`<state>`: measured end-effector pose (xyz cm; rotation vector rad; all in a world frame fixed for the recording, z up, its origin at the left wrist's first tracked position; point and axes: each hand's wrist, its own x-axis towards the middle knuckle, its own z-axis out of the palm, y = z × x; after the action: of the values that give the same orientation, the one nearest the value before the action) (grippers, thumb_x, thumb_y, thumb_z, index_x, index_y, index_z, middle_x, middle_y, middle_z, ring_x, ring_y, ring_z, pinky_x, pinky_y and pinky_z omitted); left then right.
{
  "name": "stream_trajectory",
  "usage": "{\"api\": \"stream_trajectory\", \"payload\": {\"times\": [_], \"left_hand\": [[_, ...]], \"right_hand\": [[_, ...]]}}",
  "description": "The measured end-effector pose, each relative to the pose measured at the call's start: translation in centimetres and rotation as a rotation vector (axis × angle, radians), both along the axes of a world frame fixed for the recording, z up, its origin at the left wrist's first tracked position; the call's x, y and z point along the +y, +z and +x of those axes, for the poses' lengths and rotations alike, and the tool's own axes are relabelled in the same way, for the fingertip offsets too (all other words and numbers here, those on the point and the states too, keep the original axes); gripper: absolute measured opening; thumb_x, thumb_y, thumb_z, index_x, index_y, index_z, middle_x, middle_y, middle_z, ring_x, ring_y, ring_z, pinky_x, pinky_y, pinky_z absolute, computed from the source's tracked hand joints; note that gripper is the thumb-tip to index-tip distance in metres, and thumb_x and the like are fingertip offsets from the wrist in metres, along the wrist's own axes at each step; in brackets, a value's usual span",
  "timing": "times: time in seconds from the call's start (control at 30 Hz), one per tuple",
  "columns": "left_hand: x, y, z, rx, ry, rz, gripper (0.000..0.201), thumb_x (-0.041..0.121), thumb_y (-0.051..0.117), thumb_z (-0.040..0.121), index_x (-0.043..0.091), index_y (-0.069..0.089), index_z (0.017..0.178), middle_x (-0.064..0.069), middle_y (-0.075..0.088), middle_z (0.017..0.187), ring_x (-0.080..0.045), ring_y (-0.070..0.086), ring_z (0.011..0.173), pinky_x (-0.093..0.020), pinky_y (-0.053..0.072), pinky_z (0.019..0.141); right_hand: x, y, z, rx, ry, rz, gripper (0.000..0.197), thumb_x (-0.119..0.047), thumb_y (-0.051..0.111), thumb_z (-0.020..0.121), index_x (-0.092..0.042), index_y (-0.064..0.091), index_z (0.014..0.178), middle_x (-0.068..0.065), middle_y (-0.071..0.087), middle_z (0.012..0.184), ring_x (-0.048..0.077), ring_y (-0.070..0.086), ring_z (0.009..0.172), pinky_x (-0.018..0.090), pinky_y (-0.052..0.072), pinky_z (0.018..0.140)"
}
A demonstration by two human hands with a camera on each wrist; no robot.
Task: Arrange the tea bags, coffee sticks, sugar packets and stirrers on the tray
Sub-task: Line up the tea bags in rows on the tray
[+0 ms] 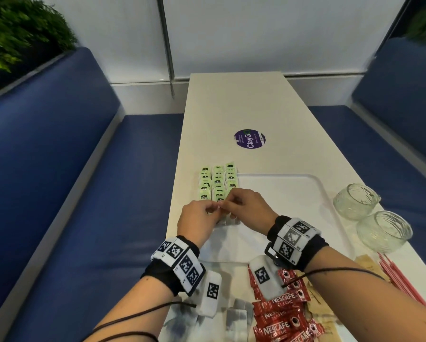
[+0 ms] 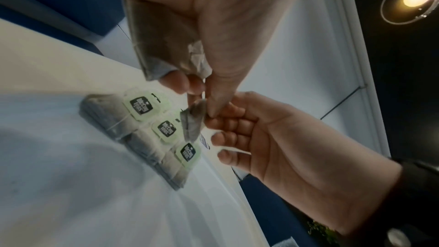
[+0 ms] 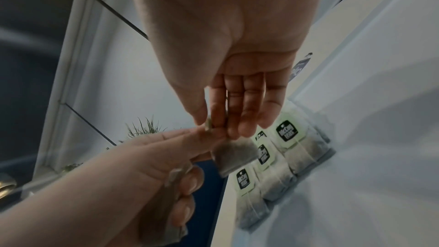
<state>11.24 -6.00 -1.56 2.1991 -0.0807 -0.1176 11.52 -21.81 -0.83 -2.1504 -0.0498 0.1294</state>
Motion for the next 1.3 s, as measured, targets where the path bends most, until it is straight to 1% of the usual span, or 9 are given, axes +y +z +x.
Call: {"api": "stream_trajectory", "payload": {"times": [0.1,0.17,0.33,0.43,0.57,0.77,0.9,1.07,1.3], "left_hand": [[0.5,0.4,-0.2,0.066,-0.014,-0.112,0.01,0.023,0.069,0.09,0.02,0.076,0.084,0.011,0.065,0.063,0.001,0.053,0.043,-0.02,0.043,0.038],[1.0,0.3,-0.3,0.114,-0.025,-0.151,0.01,0.02,0.068,0.09,0.018,0.074,0.083,0.014,0.058,0.052,-0.002,0.046,0.036,-0.017,0.036,0.035],[2.8,0.7,0.4,0.158,0.131,-0.246,0.014,0.031,0.063,0.093,0.02,0.073,0.095,0.004,0.073,0.085,-0.01,0.047,0.039,-0.021,0.04,0.037],[4.0,0.9,1.1,0.208,0.246,-0.306,0.024,0.038,0.058,0.095,0.017,0.07,0.093,0.005,0.073,0.09,-0.013,0.047,0.042,-0.023,0.04,0.04],[4.8,0.5,1.4,0.238,0.3,-0.344,0.027,0.043,0.054,0.096,0.02,0.069,0.095,0.006,0.073,0.094,-0.015,0.049,0.048,-0.026,0.042,0.046],[4.5,0.1,1.8,0.339,0.402,-0.493,0.054,0.062,0.035,0.097,0.02,0.068,0.1,0.001,0.071,0.096,-0.017,0.05,0.055,-0.028,0.042,0.049],[4.2,0.3,1.8,0.411,0.404,-0.62,0.07,0.071,0.025,0.094,0.016,0.064,0.11,-0.001,0.068,0.101,-0.018,0.05,0.056,-0.027,0.042,0.049],[3.4,1.1,1.2,0.44,0.327,-0.702,0.074,0.073,0.02,0.092,0.017,0.059,0.121,-0.006,0.067,0.109,-0.016,0.05,0.049,-0.024,0.04,0.044],[0.1,1.6,1.2,0.513,0.191,-0.644,0.072,0.076,0.015,0.09,0.027,0.06,0.117,-0.004,0.066,0.106,-0.018,0.061,0.063,-0.026,0.042,0.052]], "right_hand": [[-0.6,0.2,0.0,-0.044,-0.008,-0.029,0.017,-0.031,0.071,0.085,-0.021,0.061,0.095,-0.003,0.061,0.079,0.011,0.055,0.067,0.025,0.045,0.062],[-0.6,0.2,0.3,-0.043,0.048,-0.082,0.012,-0.028,0.07,0.086,-0.019,0.066,0.093,-0.003,0.061,0.085,0.005,0.052,0.068,0.023,0.042,0.066],[0.0,-1.1,0.7,0.069,0.142,-0.189,0.011,-0.027,0.072,0.086,-0.018,0.069,0.081,-0.008,0.06,0.076,0.002,0.052,0.066,0.014,0.037,0.059],[0.7,-2.4,0.9,0.114,0.159,-0.256,0.013,-0.027,0.072,0.085,-0.014,0.07,0.085,-0.006,0.06,0.077,0.008,0.052,0.07,0.015,0.036,0.058],[2.0,-2.7,1.4,0.089,0.169,-0.242,0.013,-0.027,0.074,0.084,-0.014,0.072,0.084,-0.01,0.058,0.071,0.002,0.05,0.065,0.012,0.035,0.058],[4.0,-2.8,2.3,0.079,0.106,-0.195,0.011,-0.023,0.072,0.085,-0.014,0.066,0.082,-0.001,0.062,0.078,0.012,0.054,0.07,0.027,0.046,0.067],[3.9,-3.2,2.6,0.072,0.049,-0.21,0.011,-0.022,0.068,0.088,-0.014,0.063,0.084,-0.007,0.055,0.07,0.006,0.049,0.063,0.024,0.039,0.062],[3.3,-2.2,1.6,-0.069,0.003,-0.108,0.021,-0.036,0.074,0.082,-0.023,0.064,0.095,-0.007,0.057,0.086,0.002,0.052,0.075,0.019,0.039,0.066],[2.8,0.2,-0.1,-0.102,0.203,-0.101,0.015,-0.034,0.075,0.081,-0.021,0.067,0.079,0.001,0.056,0.087,0.005,0.049,0.079,0.018,0.038,0.072]]}}
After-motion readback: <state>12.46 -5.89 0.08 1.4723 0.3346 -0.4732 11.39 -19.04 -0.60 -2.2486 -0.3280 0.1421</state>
